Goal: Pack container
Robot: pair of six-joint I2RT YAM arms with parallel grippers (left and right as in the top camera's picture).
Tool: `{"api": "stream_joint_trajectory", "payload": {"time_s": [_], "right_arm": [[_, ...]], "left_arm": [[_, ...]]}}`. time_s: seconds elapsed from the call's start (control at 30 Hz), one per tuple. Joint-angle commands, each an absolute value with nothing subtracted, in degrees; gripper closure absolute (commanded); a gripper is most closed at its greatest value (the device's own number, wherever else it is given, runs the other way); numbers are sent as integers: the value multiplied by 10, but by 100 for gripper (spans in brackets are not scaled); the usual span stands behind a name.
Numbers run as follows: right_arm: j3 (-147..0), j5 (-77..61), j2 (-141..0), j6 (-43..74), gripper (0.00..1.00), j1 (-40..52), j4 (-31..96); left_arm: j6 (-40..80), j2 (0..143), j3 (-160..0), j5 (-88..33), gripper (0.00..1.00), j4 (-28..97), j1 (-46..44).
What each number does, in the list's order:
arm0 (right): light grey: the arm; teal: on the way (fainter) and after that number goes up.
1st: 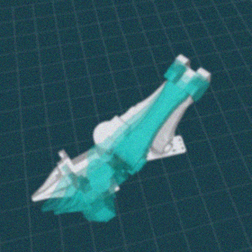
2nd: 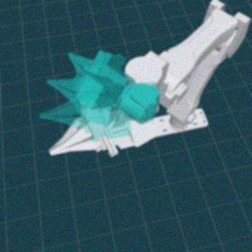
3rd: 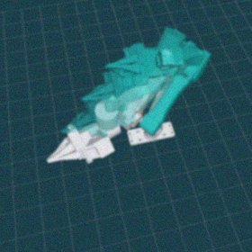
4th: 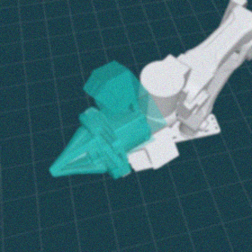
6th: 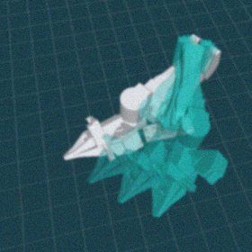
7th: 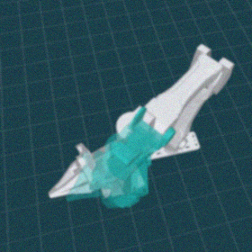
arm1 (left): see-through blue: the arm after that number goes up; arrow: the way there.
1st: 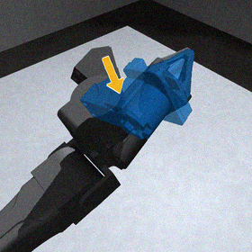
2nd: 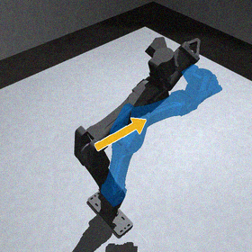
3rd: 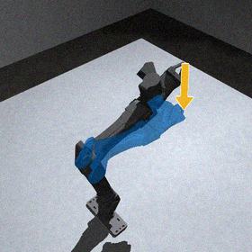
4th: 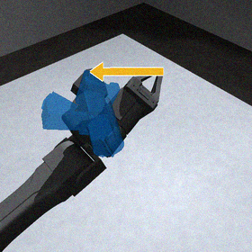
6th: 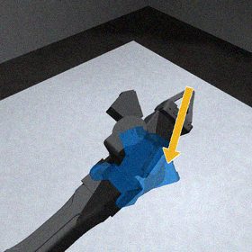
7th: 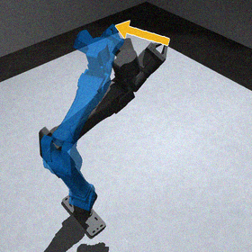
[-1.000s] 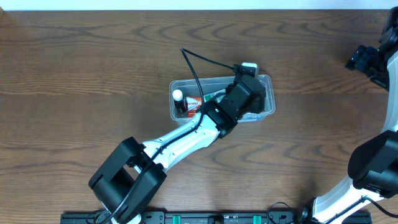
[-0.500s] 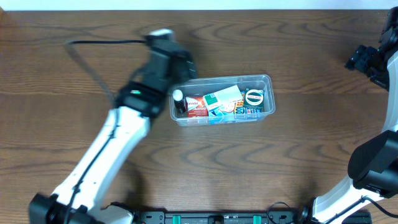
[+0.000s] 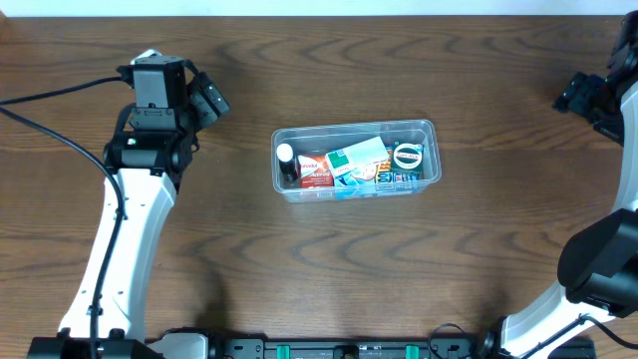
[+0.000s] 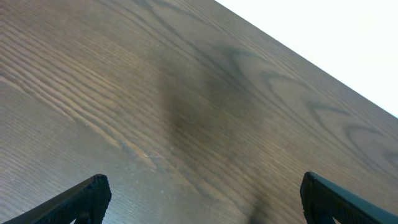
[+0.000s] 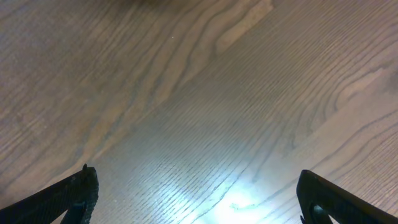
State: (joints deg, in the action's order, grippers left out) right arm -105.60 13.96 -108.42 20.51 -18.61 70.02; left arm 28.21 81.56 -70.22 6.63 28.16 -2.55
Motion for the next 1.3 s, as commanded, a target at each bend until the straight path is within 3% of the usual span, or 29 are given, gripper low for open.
{"api": "stream_joint_trajectory", "payload": {"time_s": [0.0,0.8,1.07,1.27], "right_arm": [[-1061,148,-1084,201,1,-188,701],[-1061,148,-1053,201,1,-173,701],[-1061,148,-883,201,1,-72,701],[-1061,147,-733,201,1,60,701]], "left_arm": [[275,812,-712,71,2,283,-23],[275,812,-712,71,2,283,-23],[275,812,-712,71,2,283,-23],[275,812,-712,71,2,283,-23]]}}
